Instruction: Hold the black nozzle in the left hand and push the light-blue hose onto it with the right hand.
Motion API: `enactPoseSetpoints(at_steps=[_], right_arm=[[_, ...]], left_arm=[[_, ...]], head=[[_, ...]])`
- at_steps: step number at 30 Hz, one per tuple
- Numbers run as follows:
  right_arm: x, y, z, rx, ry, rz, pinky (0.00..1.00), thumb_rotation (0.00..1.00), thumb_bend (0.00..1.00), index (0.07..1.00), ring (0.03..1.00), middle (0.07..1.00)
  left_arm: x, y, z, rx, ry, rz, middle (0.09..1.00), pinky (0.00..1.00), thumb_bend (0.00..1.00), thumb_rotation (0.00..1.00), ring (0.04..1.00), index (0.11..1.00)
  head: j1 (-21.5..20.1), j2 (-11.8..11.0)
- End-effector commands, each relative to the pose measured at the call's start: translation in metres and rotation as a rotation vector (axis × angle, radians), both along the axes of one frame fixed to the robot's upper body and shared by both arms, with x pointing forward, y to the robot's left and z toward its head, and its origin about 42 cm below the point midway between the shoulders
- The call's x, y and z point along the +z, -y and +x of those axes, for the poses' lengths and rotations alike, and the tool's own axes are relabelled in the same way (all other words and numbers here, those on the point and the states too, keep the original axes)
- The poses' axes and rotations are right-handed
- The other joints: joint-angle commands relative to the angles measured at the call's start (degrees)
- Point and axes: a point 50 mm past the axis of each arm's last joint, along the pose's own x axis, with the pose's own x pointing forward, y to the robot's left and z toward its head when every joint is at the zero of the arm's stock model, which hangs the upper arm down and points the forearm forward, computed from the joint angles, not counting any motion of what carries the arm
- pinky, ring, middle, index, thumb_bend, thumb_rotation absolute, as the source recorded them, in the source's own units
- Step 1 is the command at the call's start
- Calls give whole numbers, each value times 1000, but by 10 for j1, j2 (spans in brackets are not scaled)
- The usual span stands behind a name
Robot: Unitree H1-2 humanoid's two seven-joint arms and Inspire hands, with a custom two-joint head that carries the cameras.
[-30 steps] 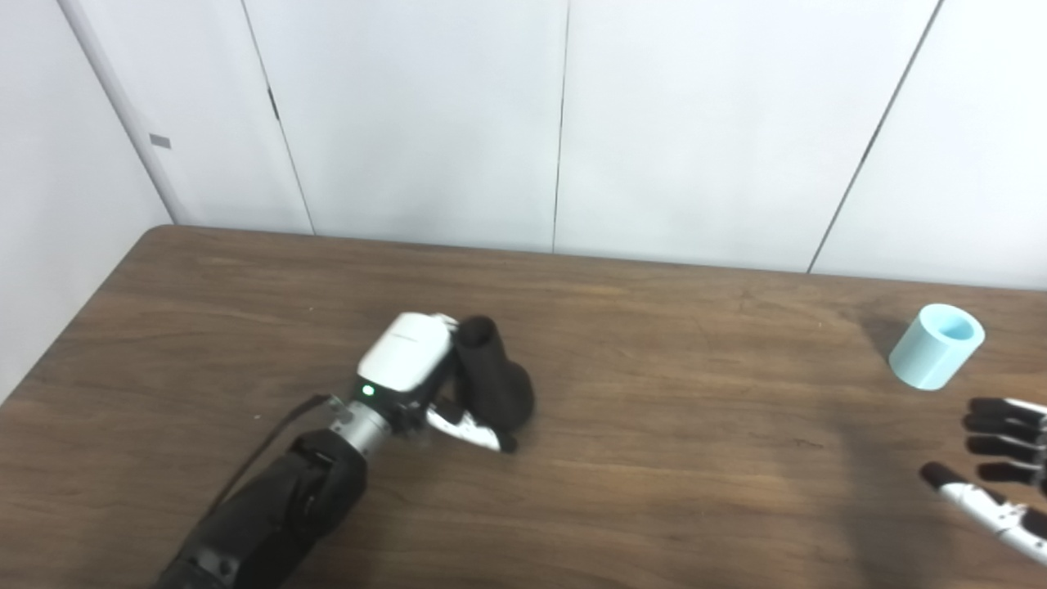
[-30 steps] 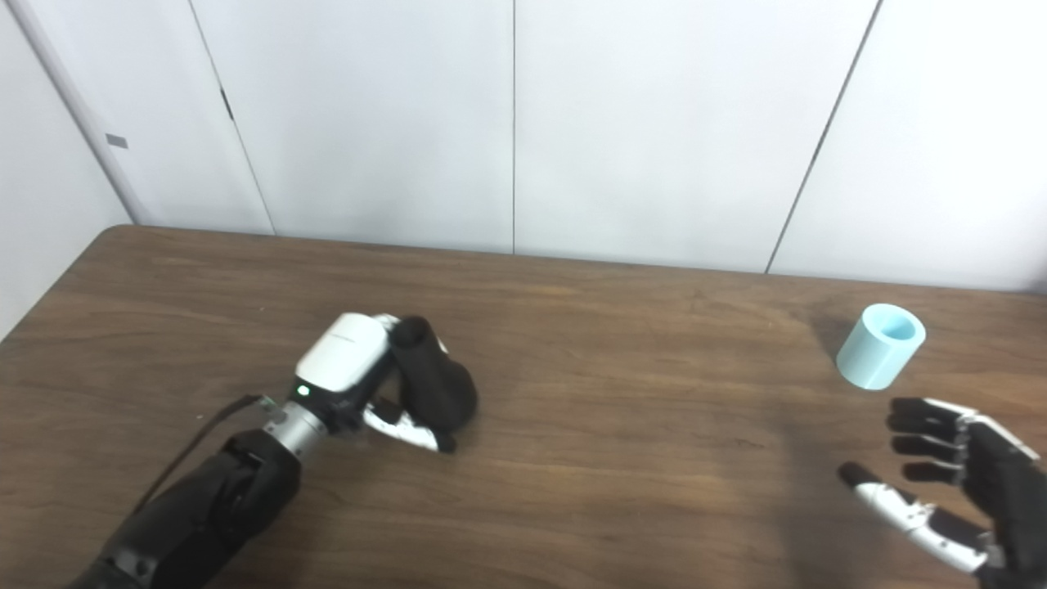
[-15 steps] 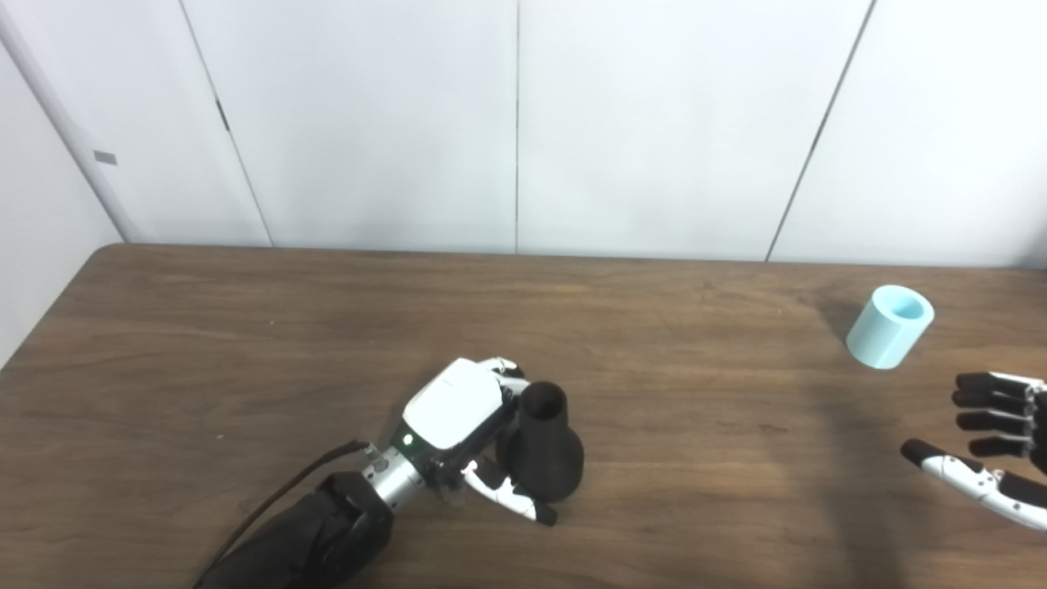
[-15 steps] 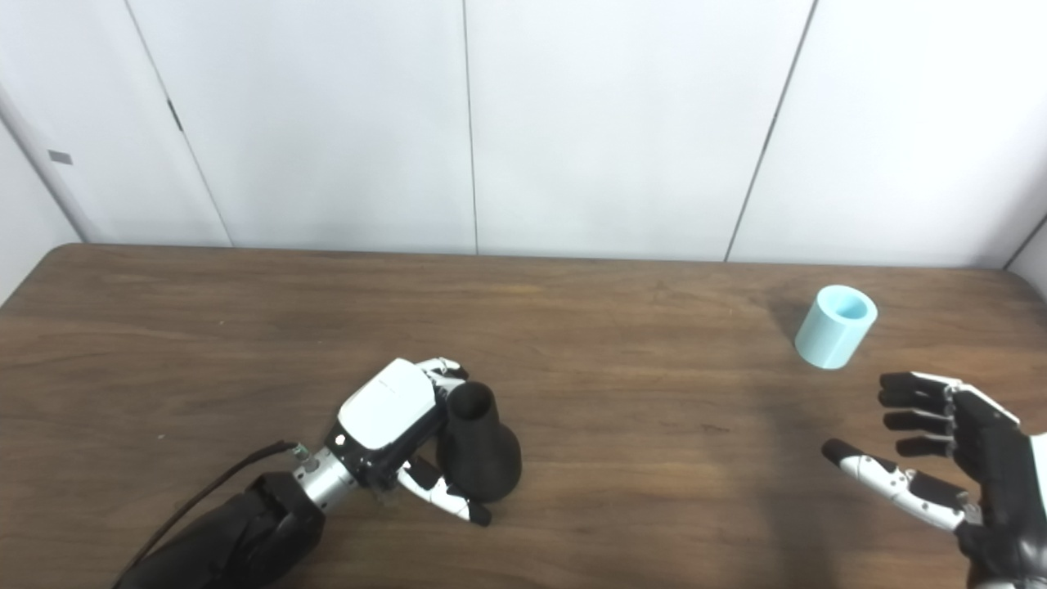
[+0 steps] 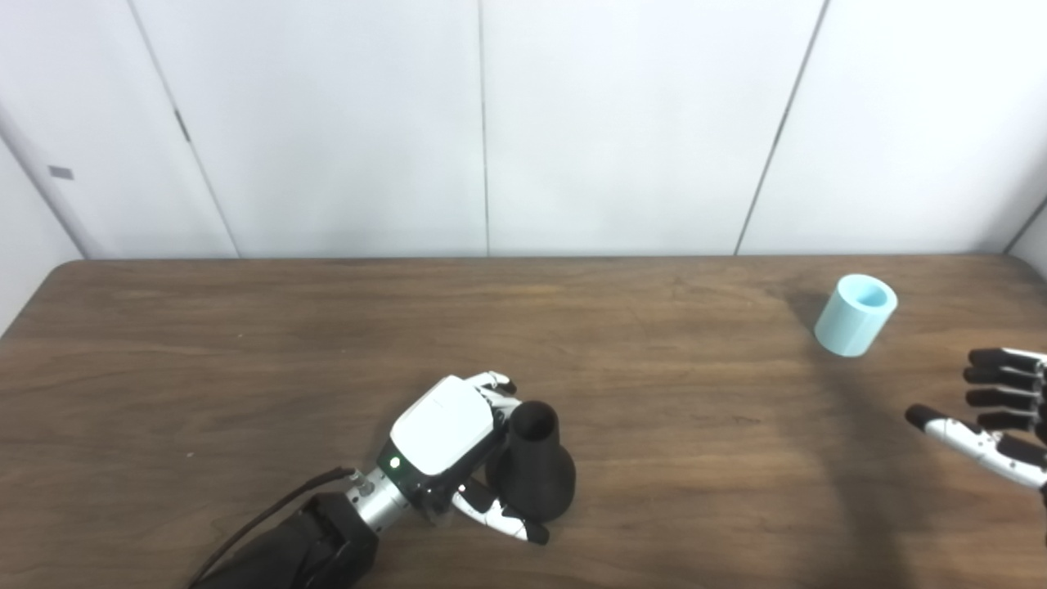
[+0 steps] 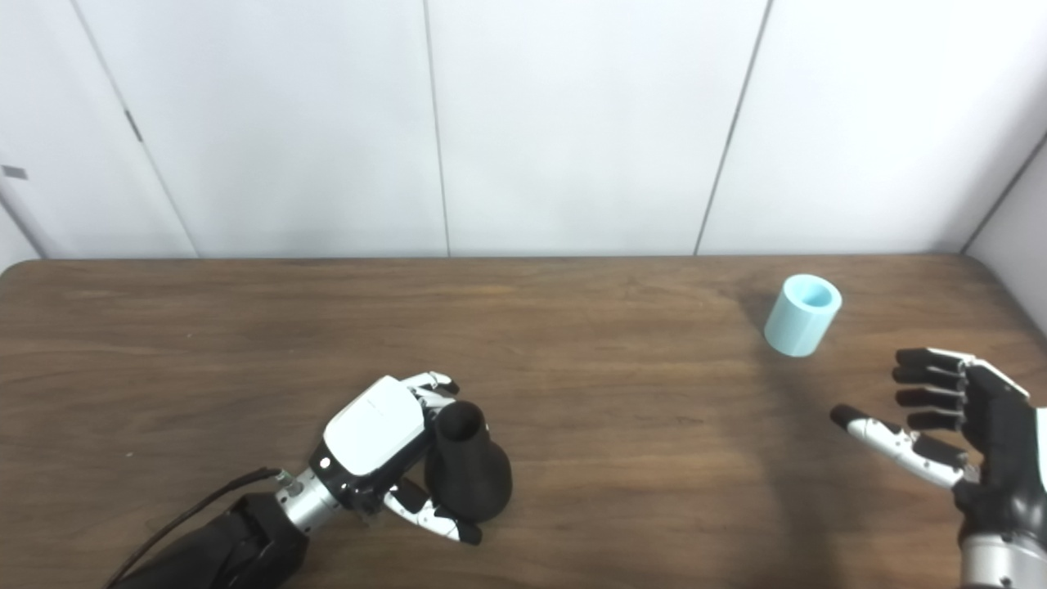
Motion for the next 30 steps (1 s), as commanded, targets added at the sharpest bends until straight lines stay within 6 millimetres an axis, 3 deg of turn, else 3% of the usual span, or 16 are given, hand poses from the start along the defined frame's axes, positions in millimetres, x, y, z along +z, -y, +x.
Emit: enactPoseSetpoints(at_steps=[1,5,9,17,22,26,30], right_arm=[[15,4,12,-15,40,-81,586,367,810,674,679,697],[10,6,28,-24,25,-45,697,467,939,802,787,815],[3,17,49,-8,-3,-45,725,519,983,845,819,848],[-9,32,85,16,-2,-20,770,487,1000,900,855,879],[-16,38,104,24,-59,-47,655,533,1000,864,761,794],[-17,41,123,34,-89,-9,681,481,985,899,804,843],[-24,42,141,33,-106,-16,610,484,990,928,781,833]], left_arm=[[-84,-16,-73,-146,-233,243,440,727,519,0,495,521],[-86,-27,-70,-141,-244,260,459,730,522,0,505,511],[-93,-34,-68,-128,-271,285,476,759,523,0,521,499],[-103,-40,-71,-136,-254,310,478,790,522,0,531,499],[-108,-44,-72,-131,-262,305,473,802,521,0,531,505],[-110,-47,-74,-128,-265,288,463,790,520,0,521,515],[-110,-52,-75,-130,-273,301,468,799,519,0,530,510]], head=[[-26,-2],[-53,-13],[-60,-21],[-73,-37],[-86,-51],[-118,-59],[-132,-61]])
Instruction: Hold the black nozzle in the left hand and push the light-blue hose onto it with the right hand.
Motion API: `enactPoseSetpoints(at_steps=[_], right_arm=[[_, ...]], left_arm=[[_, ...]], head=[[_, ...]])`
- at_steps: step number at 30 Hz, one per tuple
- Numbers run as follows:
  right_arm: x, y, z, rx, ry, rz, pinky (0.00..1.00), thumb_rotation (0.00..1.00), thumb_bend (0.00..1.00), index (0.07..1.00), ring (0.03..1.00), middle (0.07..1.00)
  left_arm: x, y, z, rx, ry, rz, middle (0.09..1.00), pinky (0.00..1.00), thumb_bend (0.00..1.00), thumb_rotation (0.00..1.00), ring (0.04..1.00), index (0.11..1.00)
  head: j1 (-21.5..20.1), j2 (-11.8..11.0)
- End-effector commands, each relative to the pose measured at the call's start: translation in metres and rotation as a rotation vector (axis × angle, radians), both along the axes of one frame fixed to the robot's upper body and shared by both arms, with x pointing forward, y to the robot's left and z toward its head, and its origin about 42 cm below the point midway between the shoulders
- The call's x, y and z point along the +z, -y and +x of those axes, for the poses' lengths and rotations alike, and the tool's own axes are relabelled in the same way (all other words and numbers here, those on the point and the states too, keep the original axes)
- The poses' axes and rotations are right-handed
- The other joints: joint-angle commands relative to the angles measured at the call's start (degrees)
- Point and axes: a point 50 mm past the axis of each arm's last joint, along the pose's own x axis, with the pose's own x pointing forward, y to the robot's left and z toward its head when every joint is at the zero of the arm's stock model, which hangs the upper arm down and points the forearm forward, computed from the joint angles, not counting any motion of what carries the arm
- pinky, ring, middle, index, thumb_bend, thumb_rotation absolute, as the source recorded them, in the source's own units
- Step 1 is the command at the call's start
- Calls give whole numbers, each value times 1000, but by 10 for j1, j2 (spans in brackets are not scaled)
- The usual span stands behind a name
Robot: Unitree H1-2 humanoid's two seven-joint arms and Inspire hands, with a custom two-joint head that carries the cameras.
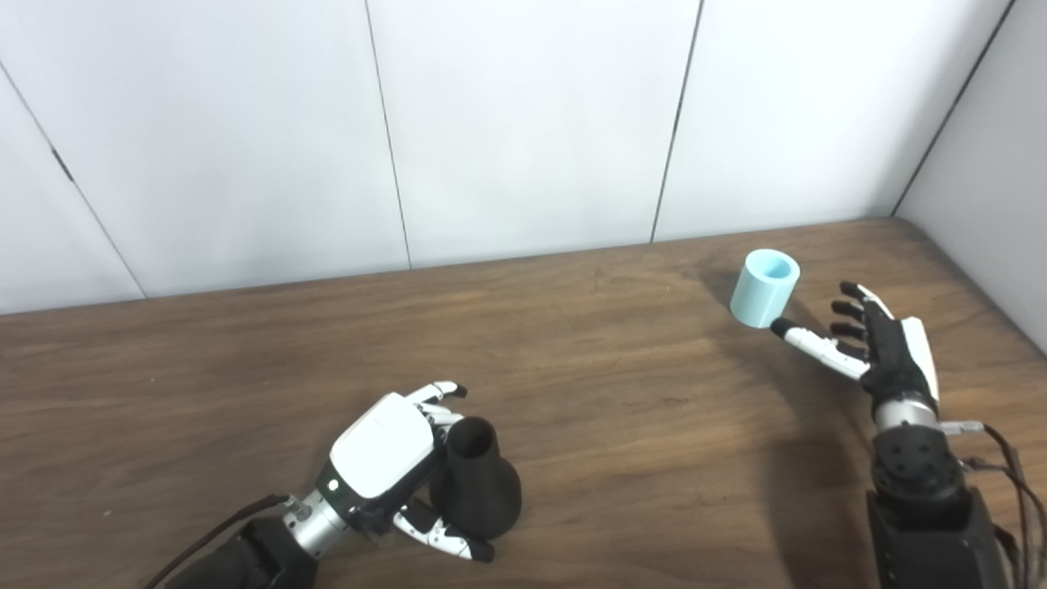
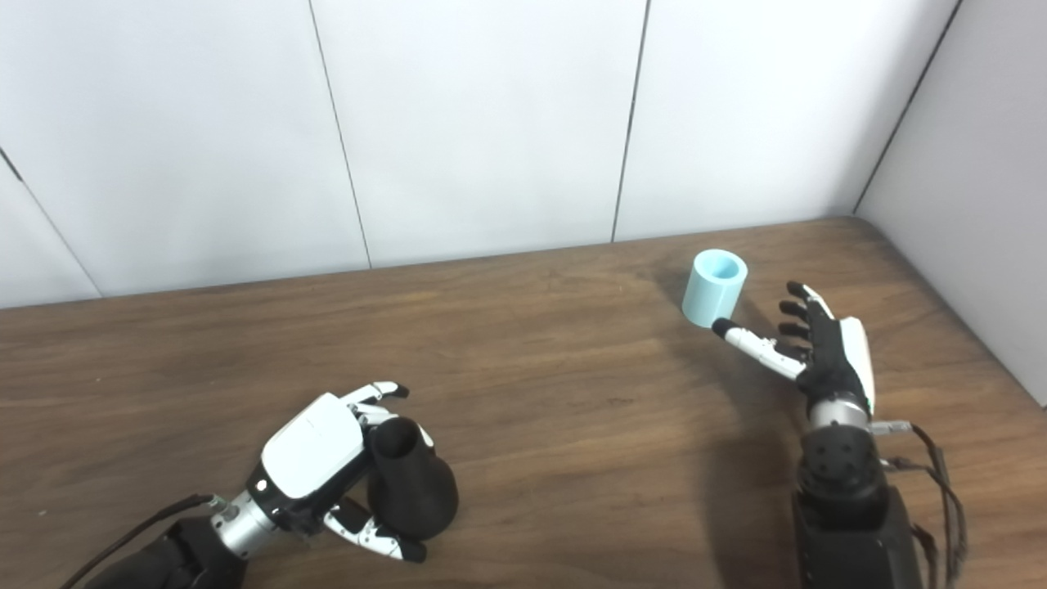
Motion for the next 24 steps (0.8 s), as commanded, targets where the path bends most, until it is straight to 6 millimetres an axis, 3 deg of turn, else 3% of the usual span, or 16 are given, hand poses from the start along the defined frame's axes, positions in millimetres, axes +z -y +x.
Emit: enactPoseSetpoints(at_steps=[1,3,7,8,12,15,24], right_arm=[[31,6,20,19,106,-77,606,484,984,928,782,831],[29,6,25,16,106,-74,616,478,978,929,791,835],[24,8,36,24,126,-34,386,439,1000,938,546,569],[23,9,37,29,131,-28,355,415,993,933,496,546],[21,11,48,32,99,-46,411,438,1000,892,559,614],[24,11,54,30,96,-53,529,456,1000,901,678,728],[20,15,68,48,63,-89,555,473,1000,888,704,766]], left_arm=[[-107,-45,-88,-31,-294,306,472,797,520,0,529,507],[-109,-47,-89,-29,-293,306,470,797,520,0,525,508],[-111,-47,-90,-34,-285,317,465,807,519,0,526,514],[-111,-47,-90,-36,-284,319,466,808,519,0,528,513],[-110,-46,-91,-44,-281,328,465,816,518,0,533,513],[-109,-45,-92,-45,-284,317,467,824,519,0,533,512],[-105,-40,-96,-54,-284,313,446,801,518,0,532,524]], head=[[0,1],[1,1],[5,3],[5,3],[9,3],[10,4],[16,6]])
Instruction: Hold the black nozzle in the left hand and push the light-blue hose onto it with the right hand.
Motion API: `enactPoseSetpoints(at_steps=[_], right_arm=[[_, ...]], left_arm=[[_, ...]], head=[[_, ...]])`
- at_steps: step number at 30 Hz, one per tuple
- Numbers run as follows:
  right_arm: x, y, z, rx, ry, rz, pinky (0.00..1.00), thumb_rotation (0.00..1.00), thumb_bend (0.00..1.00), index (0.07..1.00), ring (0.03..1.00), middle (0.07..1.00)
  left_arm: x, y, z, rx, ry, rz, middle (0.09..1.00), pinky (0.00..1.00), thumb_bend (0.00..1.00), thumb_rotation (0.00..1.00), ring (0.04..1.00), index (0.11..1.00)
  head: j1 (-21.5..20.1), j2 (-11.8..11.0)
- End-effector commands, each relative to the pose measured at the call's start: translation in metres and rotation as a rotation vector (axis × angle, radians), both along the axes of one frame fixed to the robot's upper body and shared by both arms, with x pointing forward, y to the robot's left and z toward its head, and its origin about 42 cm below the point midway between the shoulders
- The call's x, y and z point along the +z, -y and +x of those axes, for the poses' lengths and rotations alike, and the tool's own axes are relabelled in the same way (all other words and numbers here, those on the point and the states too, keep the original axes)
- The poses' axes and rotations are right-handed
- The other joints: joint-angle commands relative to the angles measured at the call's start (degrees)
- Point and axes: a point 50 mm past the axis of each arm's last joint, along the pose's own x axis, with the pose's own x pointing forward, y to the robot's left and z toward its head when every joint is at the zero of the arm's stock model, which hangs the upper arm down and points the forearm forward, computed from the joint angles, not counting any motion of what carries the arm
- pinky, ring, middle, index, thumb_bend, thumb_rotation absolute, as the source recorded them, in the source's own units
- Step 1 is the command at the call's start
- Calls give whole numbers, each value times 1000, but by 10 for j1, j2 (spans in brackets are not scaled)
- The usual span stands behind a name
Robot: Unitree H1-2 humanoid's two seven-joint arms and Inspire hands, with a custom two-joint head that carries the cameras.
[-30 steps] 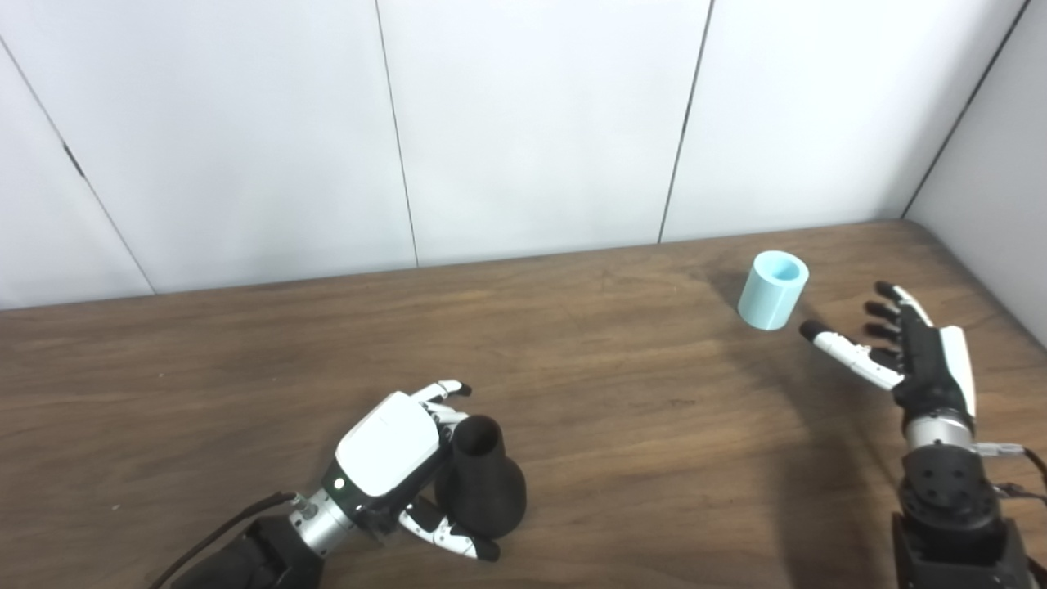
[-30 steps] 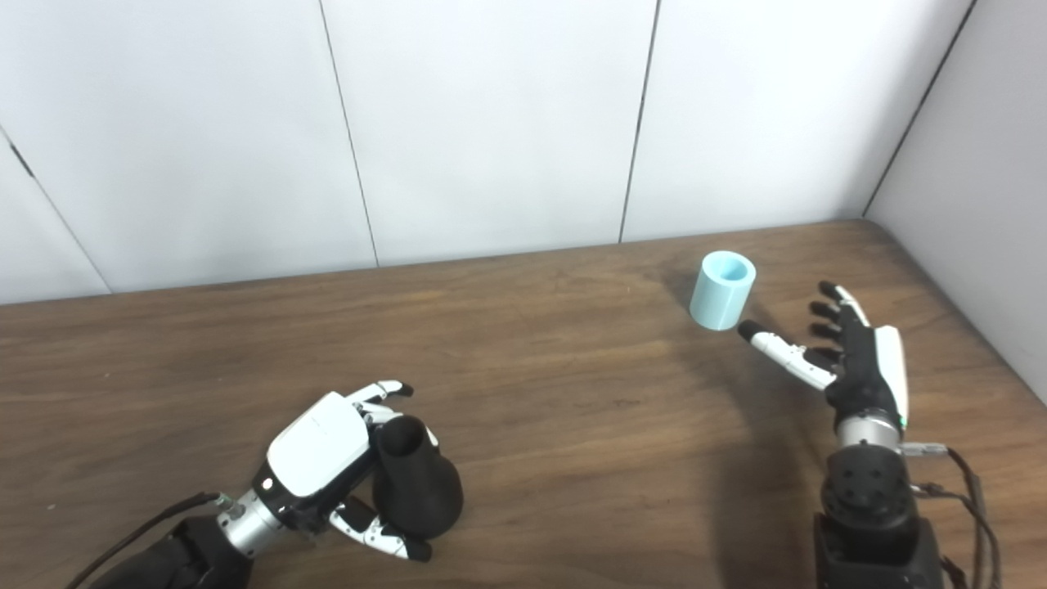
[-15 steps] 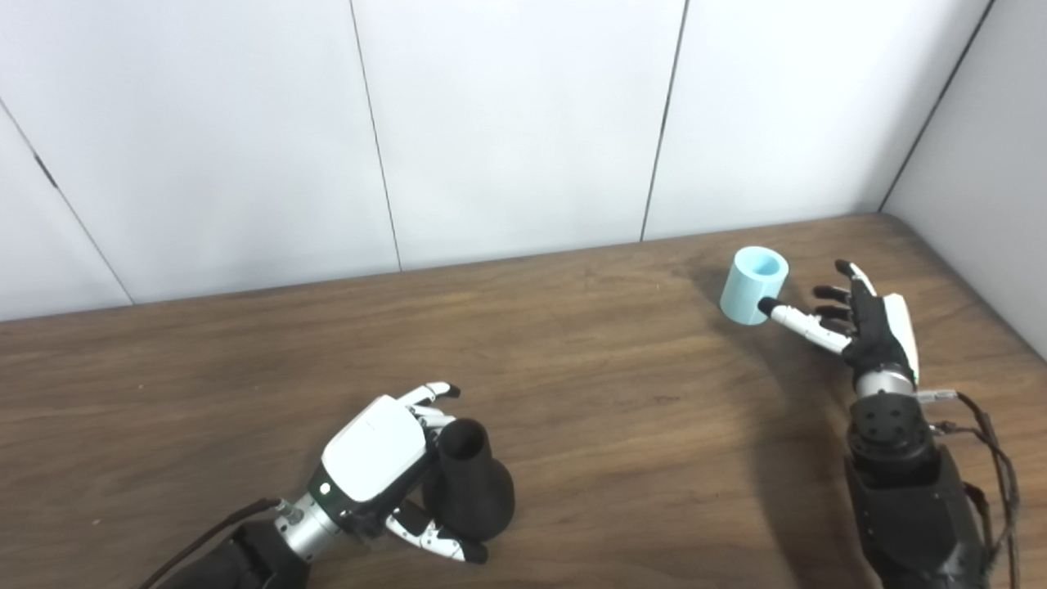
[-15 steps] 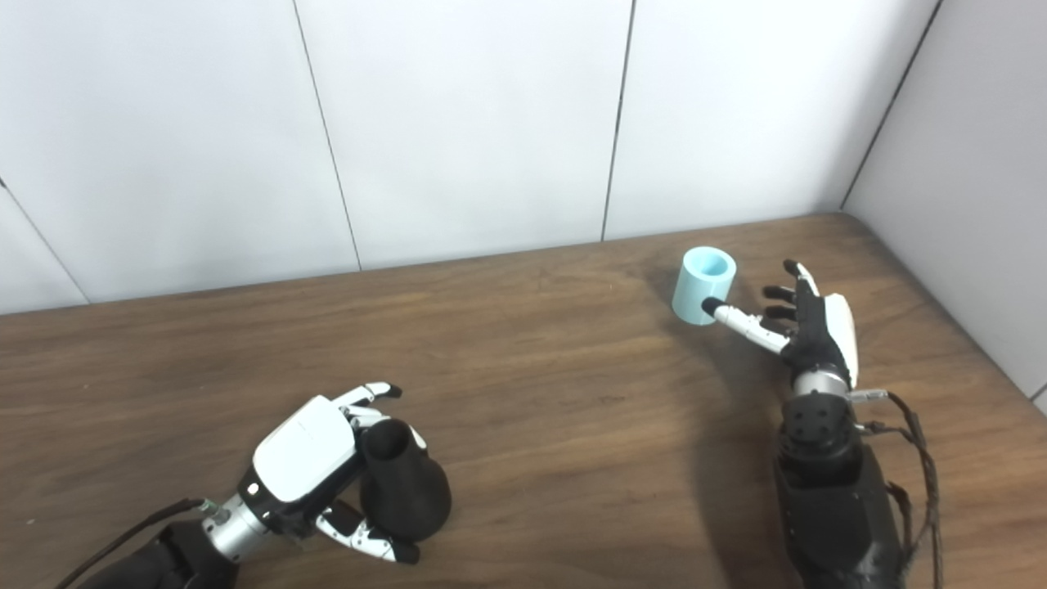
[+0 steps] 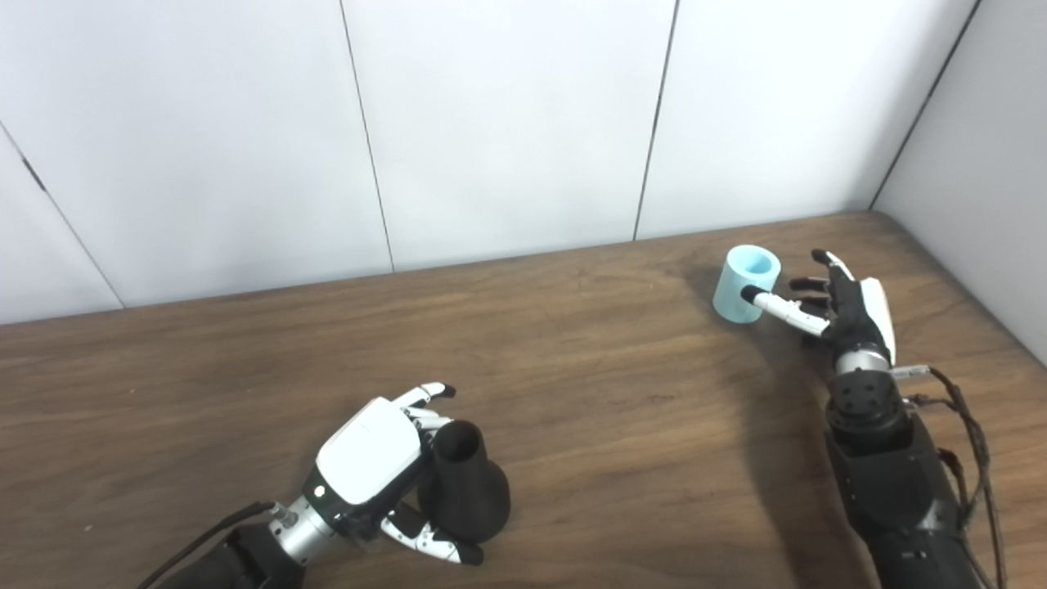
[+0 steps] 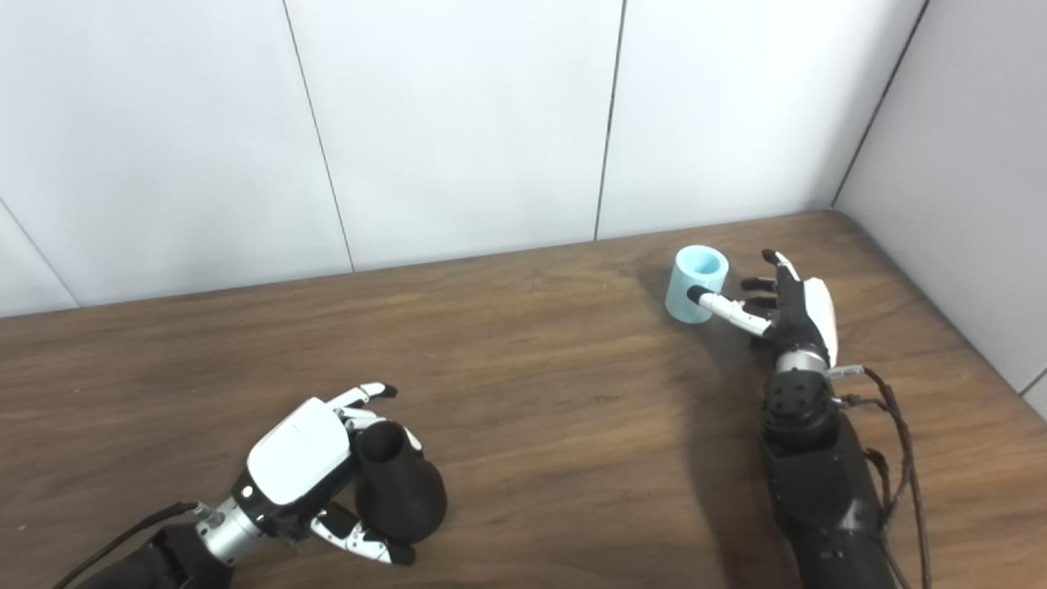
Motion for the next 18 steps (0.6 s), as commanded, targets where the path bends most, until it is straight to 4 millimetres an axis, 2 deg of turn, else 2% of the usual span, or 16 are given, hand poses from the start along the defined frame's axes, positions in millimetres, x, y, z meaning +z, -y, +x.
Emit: enactPoseSetpoints(at_steps=[1,2,3,5,7,8,9,10,11,12,13,15,17,18], right_arm=[[30,1,18,49,93,-47,463,455,1000,873,608,681],[30,-1,19,55,97,-45,422,445,1000,865,562,643],[31,-2,20,65,99,-31,413,432,1000,861,561,647],[31,-5,24,81,84,-13,382,408,1000,910,528,620],[33,-7,27,90,64,-16,299,442,1000,947,424,504],[33,-9,28,92,58,-17,273,444,1000,950,392,474],[34,-12,29,95,56,-13,209,439,1000,956,302,399],[33,-14,30,102,56,-9,178,434,1000,962,263,358],[33,-16,31,111,55,-7,279,417,1000,954,453,541],[33,-18,32,121,50,-17,426,407,1000,951,623,685],[32,-20,33,132,48,-28,448,409,1000,945,651,700],[31,-24,34,154,55,-32,289,401,1000,939,421,497],[29,-28,36,173,66,-34,261,382,1000,938,405,459],[29,-30,37,179,69,-42,291,377,1000,936,448,501]], left_arm=[[-105,-39,-97,-45,-292,311,449,798,518,0,532,522],[-105,-39,-98,-47,-293,306,451,795,519,0,530,521],[-104,-38,-98,-49,-292,304,450,789,519,0,526,522],[-103,-38,-98,-51,-293,305,458,785,520,0,526,516],[-102,-37,-98,-52,-294,302,458,780,520,0,526,515],[-102,-37,-98,-52,-293,301,460,779,520,0,526,513],[-101,-37,-99,-52,-292,303,462,778,521,0,526,512],[-101,-36,-99,-53,-291,305,462,777,521,0,527,513],[-101,-36,-99,-54,-292,307,462,776,521,0,528,514],[-101,-36,-99,-53,-291,307,461,777,521,0,529,514],[-101,-36,-99,-54,-289,305,456,776,520,0,527,517],[-100,-35,-100,-54,-286,299,448,768,520,0,522,521],[-99,-34,-100,-55,-289,294,435,761,519,0,518,524],[-99,-34,-100,-57,-288,293,433,760,518,0,519,524]], head=[[0,0],[1,0],[1,0],[2,0],[4,0],[4,0],[5,1],[5,1],[5,2],[5,2],[5,2],[6,2],[7,2],[7,2]])
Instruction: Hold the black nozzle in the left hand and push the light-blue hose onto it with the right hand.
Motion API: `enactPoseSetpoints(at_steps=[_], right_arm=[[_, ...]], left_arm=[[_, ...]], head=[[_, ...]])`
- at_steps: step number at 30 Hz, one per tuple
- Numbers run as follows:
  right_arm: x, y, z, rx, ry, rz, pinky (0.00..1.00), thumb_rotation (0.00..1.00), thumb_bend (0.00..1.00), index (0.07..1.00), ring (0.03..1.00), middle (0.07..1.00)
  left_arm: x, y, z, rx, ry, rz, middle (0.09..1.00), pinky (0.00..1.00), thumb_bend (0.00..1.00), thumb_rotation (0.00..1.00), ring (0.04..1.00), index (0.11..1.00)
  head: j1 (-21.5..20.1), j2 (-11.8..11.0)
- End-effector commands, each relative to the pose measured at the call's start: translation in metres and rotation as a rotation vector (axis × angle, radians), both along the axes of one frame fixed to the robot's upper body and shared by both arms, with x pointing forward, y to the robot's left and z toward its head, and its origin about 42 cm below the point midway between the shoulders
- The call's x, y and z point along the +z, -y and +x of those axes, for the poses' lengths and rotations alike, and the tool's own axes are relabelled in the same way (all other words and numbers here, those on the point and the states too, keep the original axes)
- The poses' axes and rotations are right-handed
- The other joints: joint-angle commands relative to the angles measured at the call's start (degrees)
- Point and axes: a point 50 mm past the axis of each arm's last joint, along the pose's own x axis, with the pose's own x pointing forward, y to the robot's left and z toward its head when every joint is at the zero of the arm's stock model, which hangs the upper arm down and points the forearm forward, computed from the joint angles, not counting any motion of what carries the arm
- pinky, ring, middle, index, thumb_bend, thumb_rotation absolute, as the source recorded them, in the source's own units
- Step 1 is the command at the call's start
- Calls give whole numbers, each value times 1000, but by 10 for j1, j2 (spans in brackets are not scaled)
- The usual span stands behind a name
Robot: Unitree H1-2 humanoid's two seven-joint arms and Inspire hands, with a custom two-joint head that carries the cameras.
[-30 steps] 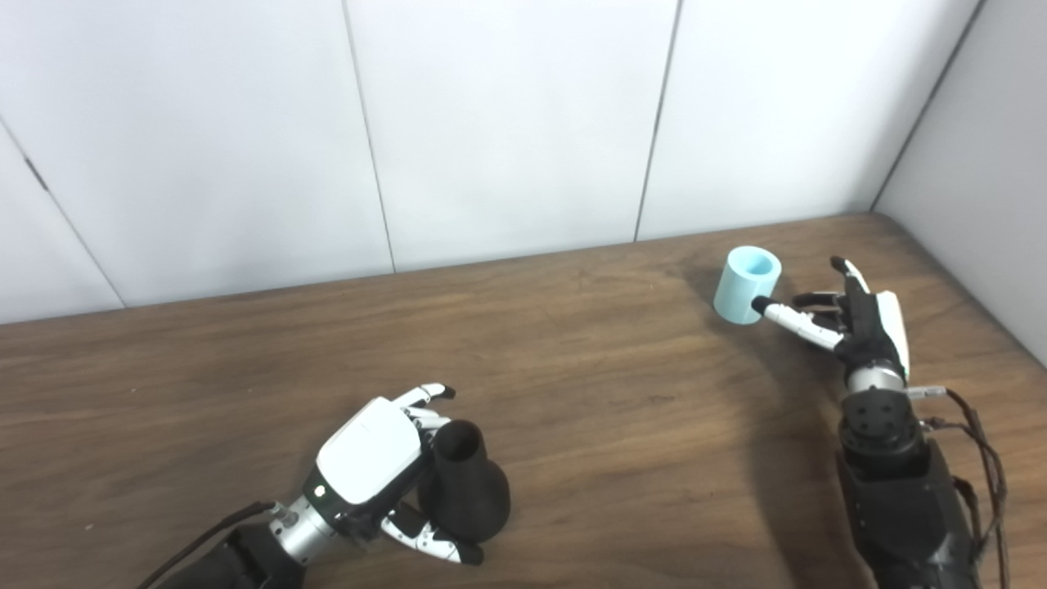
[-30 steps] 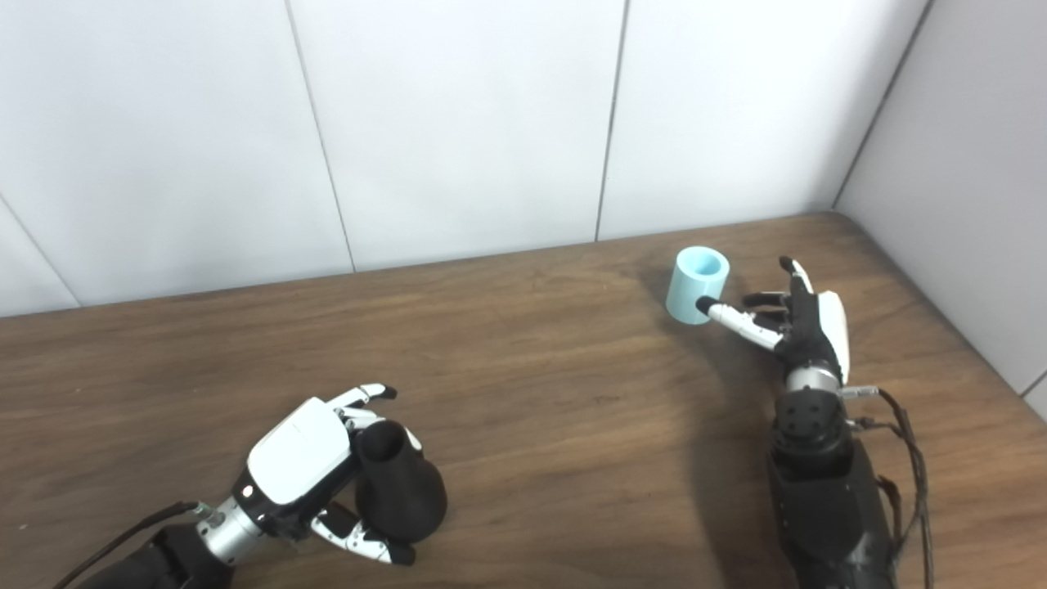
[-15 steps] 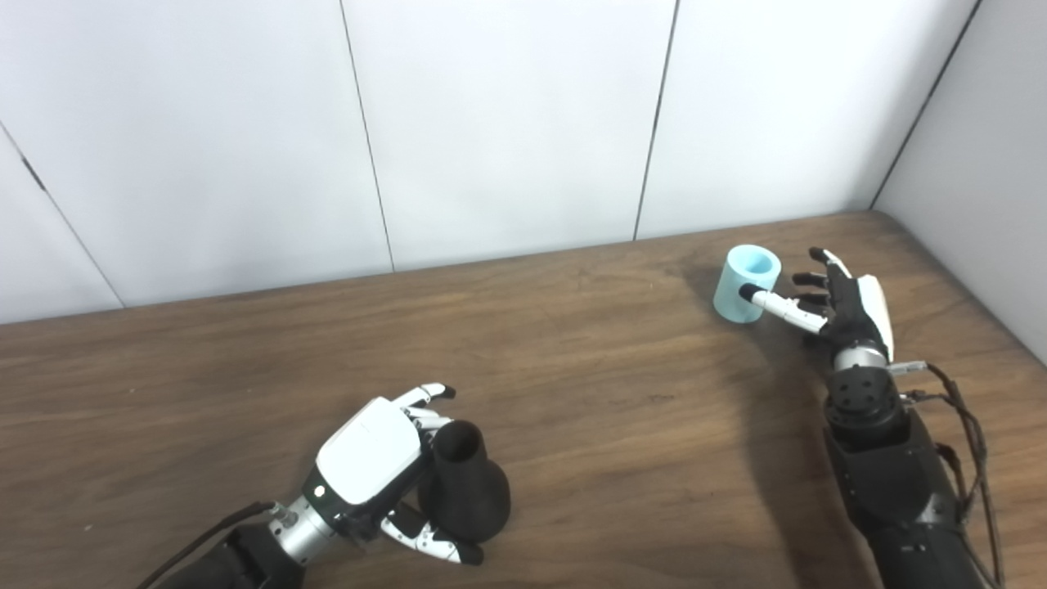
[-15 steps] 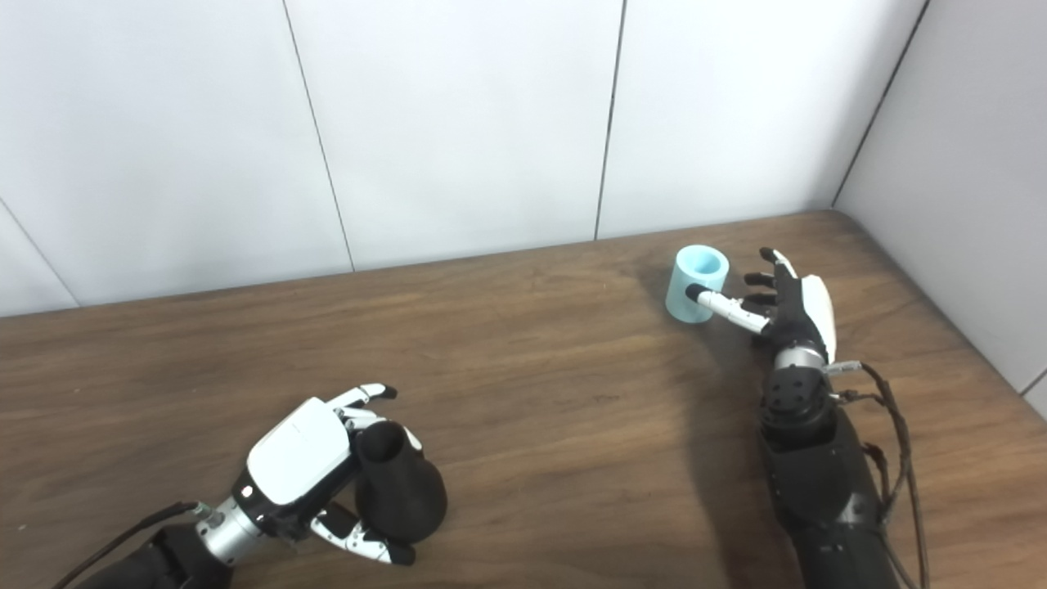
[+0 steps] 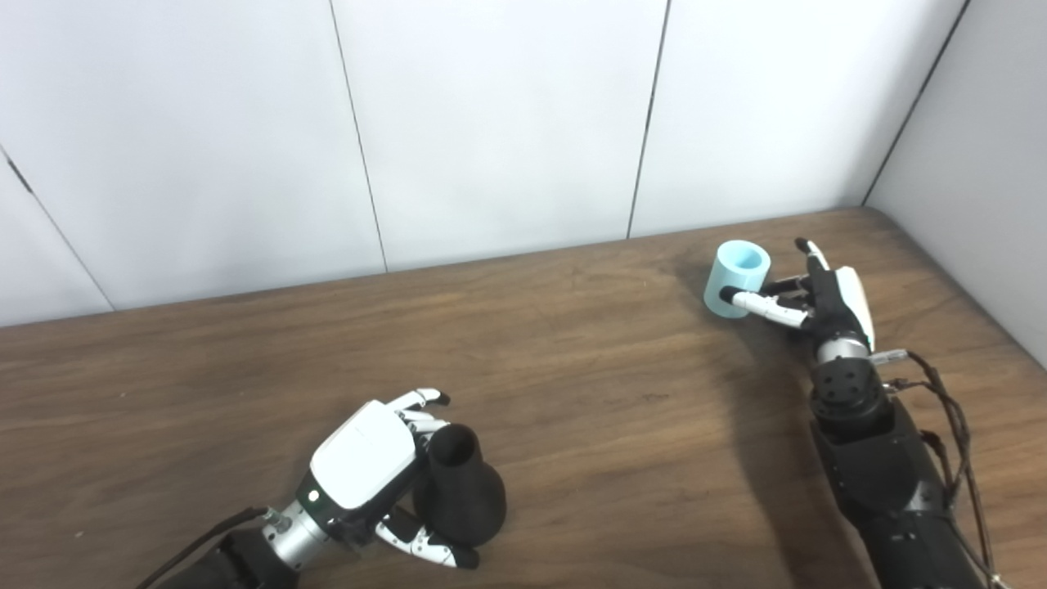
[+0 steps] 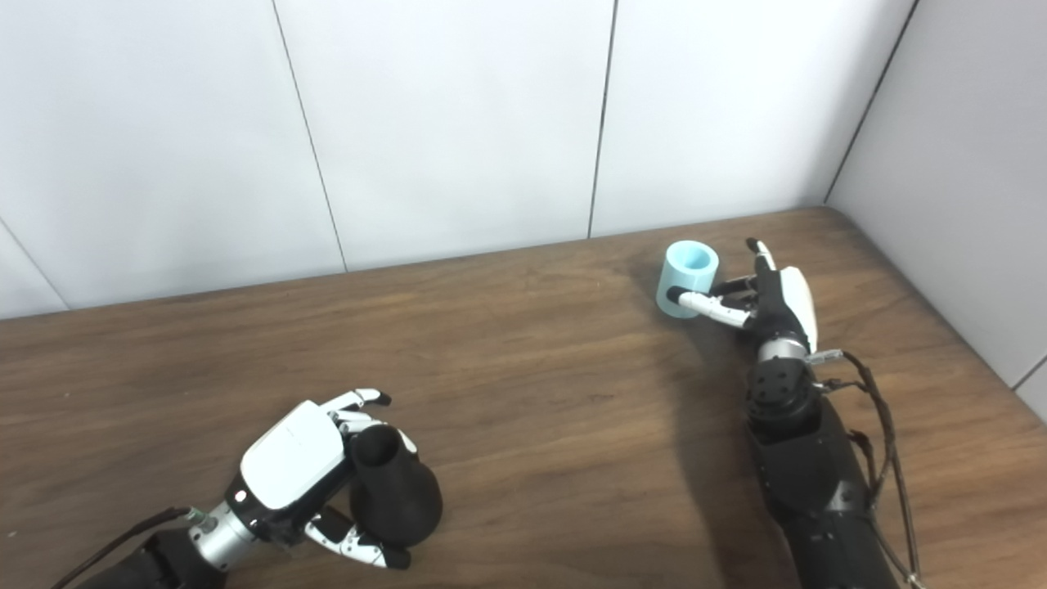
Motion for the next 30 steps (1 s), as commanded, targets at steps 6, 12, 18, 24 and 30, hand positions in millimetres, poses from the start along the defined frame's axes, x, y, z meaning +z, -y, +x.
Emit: enactPoseSetpoints(at_steps=[6,12,18,24,30], right_arm=[[22,-22,24,143,71,-43,311,403,1000,929,424,480],[19,-31,27,176,73,-24,328,385,1000,936,473,520],[16,-35,31,189,64,-38,594,364,1000,901,741,780],[15,-37,32,200,63,-53,753,374,1000,870,824,846],[12,-41,35,265,30,-24,776,391,1000,907,872,906]], left_arm=[[-99,-27,-96,-59,-295,297,433,756,518,0,516,521],[-100,-26,-96,-61,-293,299,443,758,519,0,519,521],[-101,-26,-96,-61,-296,301,433,759,517,0,513,521],[-101,-26,-97,-60,-294,295,429,757,517,0,509,517],[-102,-26,-96,-58,-294,300,430,757,517,0,515,520]], head=[[2,-1],[4,-1],[5,0],[6,0],[7,-2]])
